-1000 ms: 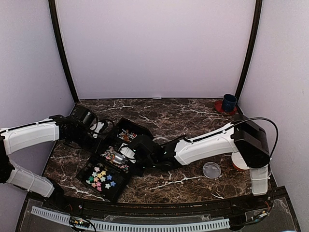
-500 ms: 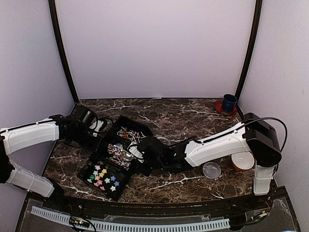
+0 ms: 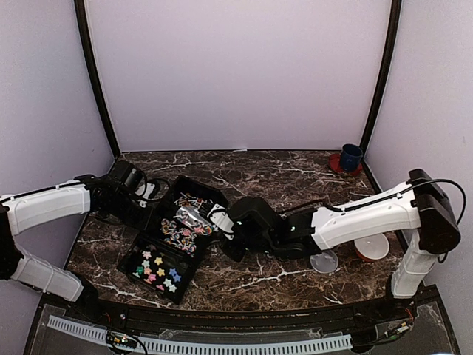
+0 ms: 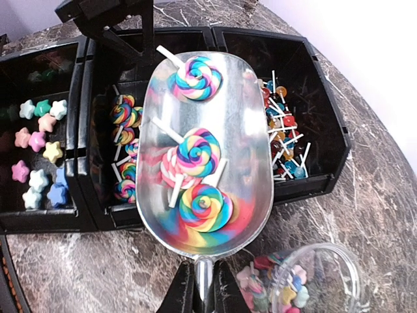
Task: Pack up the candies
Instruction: Place the fake candies in the packing bottle.
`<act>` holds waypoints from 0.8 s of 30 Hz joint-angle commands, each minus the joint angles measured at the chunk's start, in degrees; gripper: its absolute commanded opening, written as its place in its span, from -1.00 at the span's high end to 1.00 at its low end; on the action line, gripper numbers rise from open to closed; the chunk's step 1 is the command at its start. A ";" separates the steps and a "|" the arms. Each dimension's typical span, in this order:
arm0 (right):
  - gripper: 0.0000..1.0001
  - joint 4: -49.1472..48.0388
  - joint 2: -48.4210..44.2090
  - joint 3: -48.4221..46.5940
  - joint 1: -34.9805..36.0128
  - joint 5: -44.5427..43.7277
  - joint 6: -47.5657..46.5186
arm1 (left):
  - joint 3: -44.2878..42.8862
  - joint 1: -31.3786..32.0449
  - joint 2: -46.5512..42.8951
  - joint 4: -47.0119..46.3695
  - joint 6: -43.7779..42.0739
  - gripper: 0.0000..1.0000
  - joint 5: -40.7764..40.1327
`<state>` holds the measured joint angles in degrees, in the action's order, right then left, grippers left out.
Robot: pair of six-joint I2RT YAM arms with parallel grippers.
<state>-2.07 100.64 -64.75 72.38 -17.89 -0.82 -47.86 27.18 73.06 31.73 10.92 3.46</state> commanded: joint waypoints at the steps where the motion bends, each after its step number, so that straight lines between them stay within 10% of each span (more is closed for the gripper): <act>1: 1.00 5.59 -5.01 -0.90 0.28 -1.92 -0.93 | -0.68 -0.44 -0.93 -6.19 0.52 1.00 3.16; 24: 1.00 52.84 -15.98 -9.35 -0.32 -13.16 14.57 | 0.98 -1.12 -1.16 -8.06 1.50 1.00 5.41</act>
<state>40.38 83.09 -70.04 72.31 -27.75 7.79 -46.54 26.39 73.52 29.23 11.16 5.61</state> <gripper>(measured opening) 0.097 0.105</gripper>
